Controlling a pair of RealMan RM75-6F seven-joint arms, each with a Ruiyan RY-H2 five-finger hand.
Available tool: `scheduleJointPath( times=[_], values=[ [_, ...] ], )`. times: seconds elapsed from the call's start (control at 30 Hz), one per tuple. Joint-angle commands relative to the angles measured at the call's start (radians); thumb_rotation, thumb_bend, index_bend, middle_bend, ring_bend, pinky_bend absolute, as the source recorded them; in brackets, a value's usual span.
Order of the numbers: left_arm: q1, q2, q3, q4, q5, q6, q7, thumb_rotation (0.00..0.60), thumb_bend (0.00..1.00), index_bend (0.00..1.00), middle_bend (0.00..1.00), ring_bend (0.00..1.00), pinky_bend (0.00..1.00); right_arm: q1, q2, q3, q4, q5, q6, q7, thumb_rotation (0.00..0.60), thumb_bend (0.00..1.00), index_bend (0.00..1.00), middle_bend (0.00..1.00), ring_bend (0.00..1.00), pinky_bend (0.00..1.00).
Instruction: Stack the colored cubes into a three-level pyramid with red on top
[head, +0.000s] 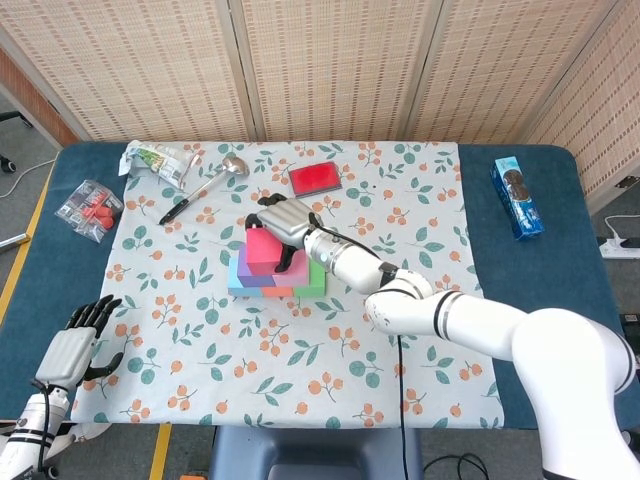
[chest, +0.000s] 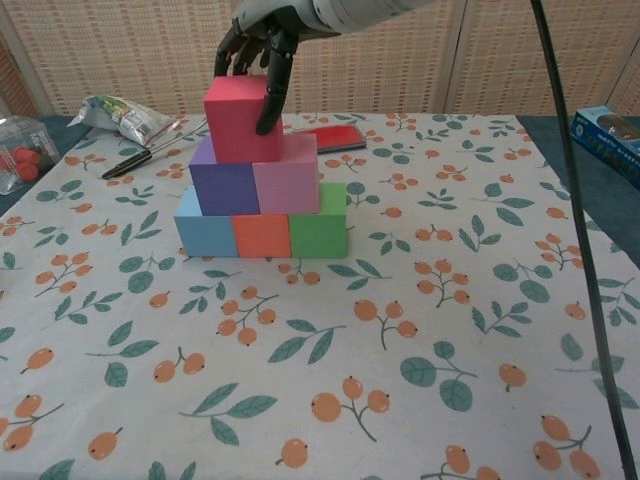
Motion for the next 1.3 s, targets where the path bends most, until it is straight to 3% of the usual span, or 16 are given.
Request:
scheduleJointPath(
  times=[0.03, 1.3],
  values=[
    [0.001, -0.001, 0.001, 0.001, 0.001, 0.0, -0.002, 0.6, 0.36, 0.0, 0.0, 0.0, 0.06, 0.007, -0.001, -0.012, -0.001, 0.014, 0.007, -0.008, 0.6, 0.0, 0.36, 0.3, 0.01, 0.01],
    [0.003, -0.01, 0.004, 0.022, 0.003, -0.006, -0.019, 0.6, 0.36, 0.0, 0.0, 0.0, 0.06, 0.058, 0.011, -0.071, -0.042, 0.141, 0.065, -0.066, 0.6, 0.0, 0.33, 0.3, 0.0, 0.0]
  ],
)
